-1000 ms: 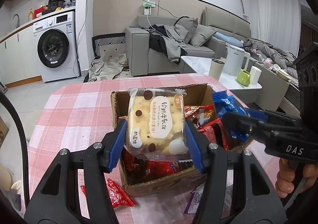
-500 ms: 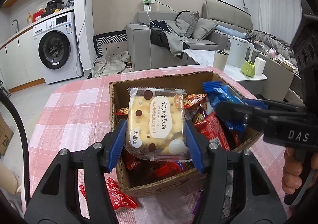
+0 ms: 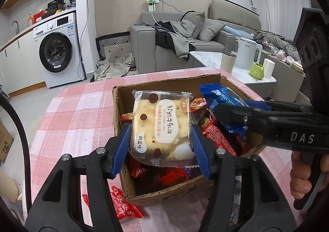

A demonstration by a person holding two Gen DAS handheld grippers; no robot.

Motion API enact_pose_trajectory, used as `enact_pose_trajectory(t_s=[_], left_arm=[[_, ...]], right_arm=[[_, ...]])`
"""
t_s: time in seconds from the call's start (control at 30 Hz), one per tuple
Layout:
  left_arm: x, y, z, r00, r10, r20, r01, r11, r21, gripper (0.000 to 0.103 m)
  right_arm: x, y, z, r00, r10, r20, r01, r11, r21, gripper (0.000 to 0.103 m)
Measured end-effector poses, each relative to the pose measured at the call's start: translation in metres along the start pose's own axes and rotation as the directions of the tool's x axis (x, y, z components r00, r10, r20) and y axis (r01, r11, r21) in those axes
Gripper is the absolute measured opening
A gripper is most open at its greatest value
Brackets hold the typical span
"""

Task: Organize snacks
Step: 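Open both grippers to drop the cream bun and cookie pack into the box, then move both tools back toward the last two snacks beside the box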

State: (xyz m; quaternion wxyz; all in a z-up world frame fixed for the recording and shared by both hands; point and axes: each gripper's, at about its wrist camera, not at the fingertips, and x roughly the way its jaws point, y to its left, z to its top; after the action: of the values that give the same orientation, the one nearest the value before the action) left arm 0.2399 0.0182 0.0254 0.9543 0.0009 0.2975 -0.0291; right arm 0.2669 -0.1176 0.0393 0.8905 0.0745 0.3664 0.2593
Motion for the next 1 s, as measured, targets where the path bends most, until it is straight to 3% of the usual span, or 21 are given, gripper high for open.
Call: enact_pose_trajectory(t_s=[0.37, 0.5, 0.53, 0.7, 0.73, 0.87, 1.0], left_arm=[[0.003, -0.001, 0.002, 1.0, 0.013, -0.002, -0.013, 1.0, 0.004, 0.056], [0.001, 0.002, 0.004, 1.0, 0.001, -0.009, -0.001, 1.0, -0.01, 0.056], [-0.001, 0.004, 0.003, 1.0, -0.009, -0.008, 0.009, 1.0, -0.018, 0.059], [-0.02, 0.007, 0.002, 0.998, -0.068, 0.005, 0.068, 0.997, -0.044, 0.078], [-0.026, 0.007, 0.0, 0.997, -0.072, 0.012, 0.073, 0.996, -0.045, 0.087], [-0.047, 0.007, -0.005, 0.997, -0.06, 0.037, 0.062, 0.997, -0.044, 0.101], [-0.064, 0.011, -0.012, 0.998, -0.052, 0.041, 0.054, 0.997, -0.062, 0.102]], right_arm=[[0.011, 0.002, 0.01, 0.999, -0.054, -0.003, 0.054, 0.998, -0.039, 0.046], [0.002, 0.007, 0.009, 0.997, -0.074, 0.017, 0.075, 0.995, -0.06, 0.056], [-0.002, 0.008, 0.009, 0.997, -0.073, 0.028, 0.075, 0.995, -0.066, 0.058], [-0.033, 0.01, 0.001, 0.992, -0.082, 0.092, 0.09, 0.991, -0.094, 0.094], [-0.038, 0.01, -0.001, 0.992, -0.079, 0.098, 0.088, 0.992, -0.091, 0.096], [-0.057, 0.003, -0.012, 0.992, -0.072, 0.1, 0.08, 0.994, -0.075, 0.102], [-0.074, -0.004, -0.023, 0.992, -0.06, 0.114, 0.066, 0.997, -0.044, 0.103]])
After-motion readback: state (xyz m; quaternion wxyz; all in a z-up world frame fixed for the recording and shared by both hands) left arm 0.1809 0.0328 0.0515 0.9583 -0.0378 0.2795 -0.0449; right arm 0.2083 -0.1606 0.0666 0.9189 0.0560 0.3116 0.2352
